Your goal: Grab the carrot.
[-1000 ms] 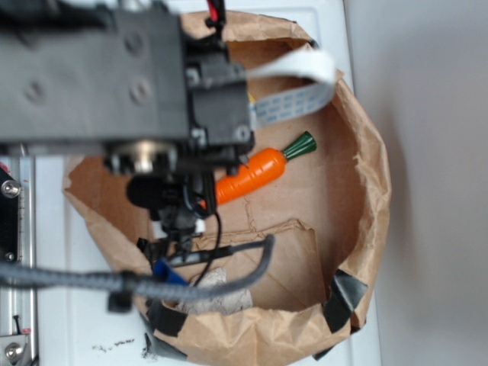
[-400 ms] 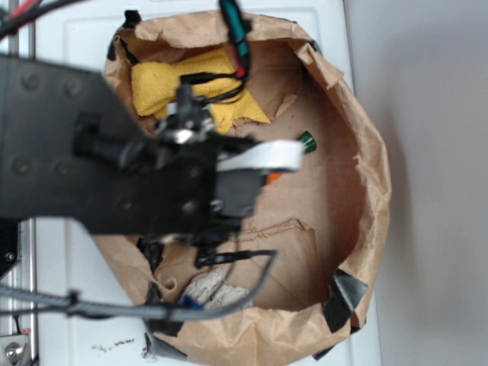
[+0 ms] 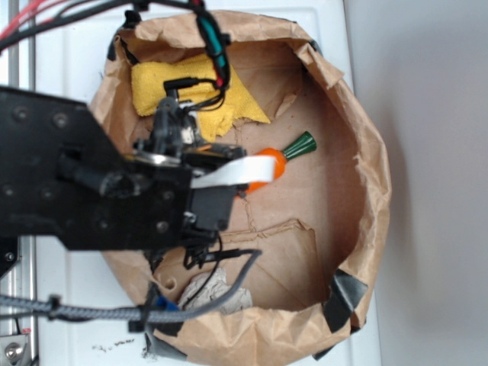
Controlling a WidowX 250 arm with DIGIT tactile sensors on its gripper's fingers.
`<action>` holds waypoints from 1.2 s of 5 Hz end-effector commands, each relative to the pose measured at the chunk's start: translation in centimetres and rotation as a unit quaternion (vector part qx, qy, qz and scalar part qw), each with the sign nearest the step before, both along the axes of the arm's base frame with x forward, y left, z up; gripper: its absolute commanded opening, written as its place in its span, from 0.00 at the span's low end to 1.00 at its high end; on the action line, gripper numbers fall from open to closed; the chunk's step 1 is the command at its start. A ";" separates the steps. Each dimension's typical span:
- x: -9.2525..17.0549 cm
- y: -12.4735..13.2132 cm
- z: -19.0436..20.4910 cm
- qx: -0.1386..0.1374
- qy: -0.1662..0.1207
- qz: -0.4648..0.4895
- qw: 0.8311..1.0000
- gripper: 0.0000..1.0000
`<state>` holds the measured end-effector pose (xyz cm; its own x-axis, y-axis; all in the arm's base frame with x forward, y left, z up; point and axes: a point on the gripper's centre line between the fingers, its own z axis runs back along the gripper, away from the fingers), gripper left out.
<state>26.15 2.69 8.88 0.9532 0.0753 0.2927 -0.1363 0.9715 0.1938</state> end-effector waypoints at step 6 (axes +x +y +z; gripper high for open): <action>8.3 2.2 -2.5 0.030 0.012 0.100 0.994 0.00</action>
<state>33.48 4.68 4.66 0.9448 0.2395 0.2236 -0.2968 0.9147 0.2742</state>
